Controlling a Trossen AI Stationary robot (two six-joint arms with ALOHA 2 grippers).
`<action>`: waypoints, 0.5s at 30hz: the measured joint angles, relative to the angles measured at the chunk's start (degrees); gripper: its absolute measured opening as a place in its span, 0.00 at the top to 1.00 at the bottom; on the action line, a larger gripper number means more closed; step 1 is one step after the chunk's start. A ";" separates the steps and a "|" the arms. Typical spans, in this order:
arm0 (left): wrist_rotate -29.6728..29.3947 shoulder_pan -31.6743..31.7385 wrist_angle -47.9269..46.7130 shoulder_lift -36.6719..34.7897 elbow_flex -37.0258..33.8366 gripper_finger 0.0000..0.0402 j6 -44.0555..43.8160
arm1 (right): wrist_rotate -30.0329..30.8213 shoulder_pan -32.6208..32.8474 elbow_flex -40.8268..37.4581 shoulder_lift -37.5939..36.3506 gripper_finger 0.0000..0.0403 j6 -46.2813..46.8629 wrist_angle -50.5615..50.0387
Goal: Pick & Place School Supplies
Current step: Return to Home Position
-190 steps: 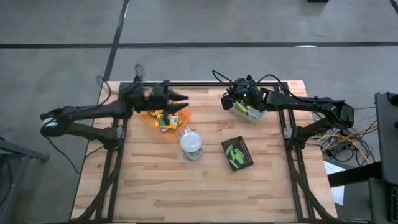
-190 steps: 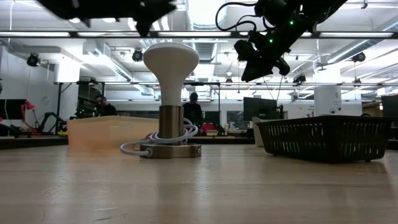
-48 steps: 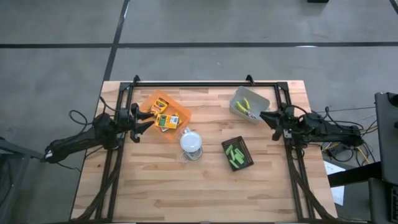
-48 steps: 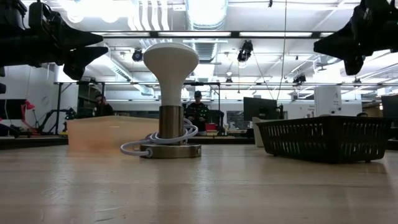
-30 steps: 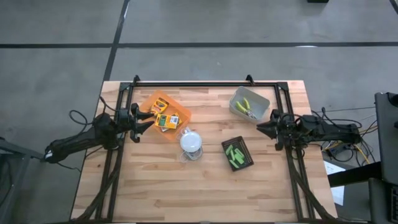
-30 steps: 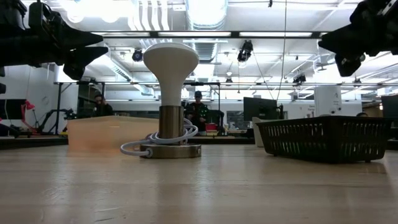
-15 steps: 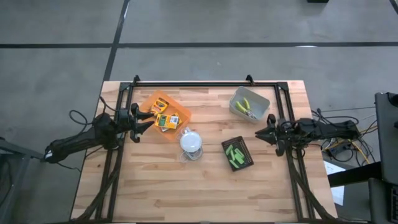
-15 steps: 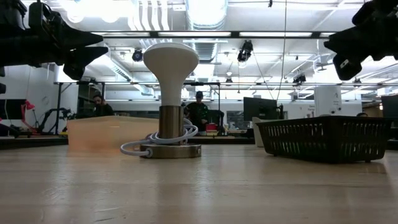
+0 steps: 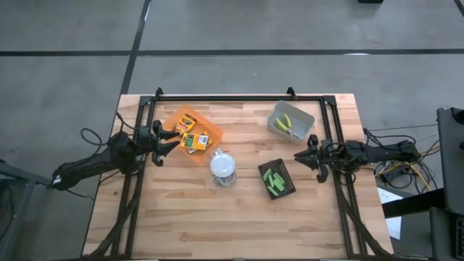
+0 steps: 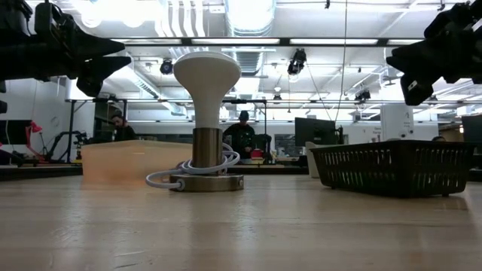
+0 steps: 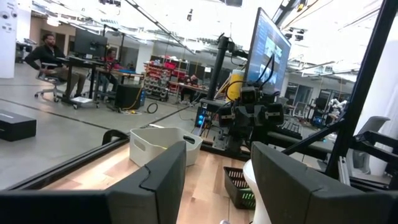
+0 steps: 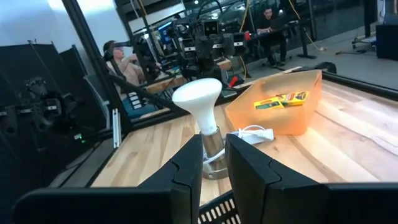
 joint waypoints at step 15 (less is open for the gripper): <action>0.00 0.00 0.00 0.00 0.00 0.53 0.00 | 2.55 -0.02 0.02 5.12 0.83 0.89 0.28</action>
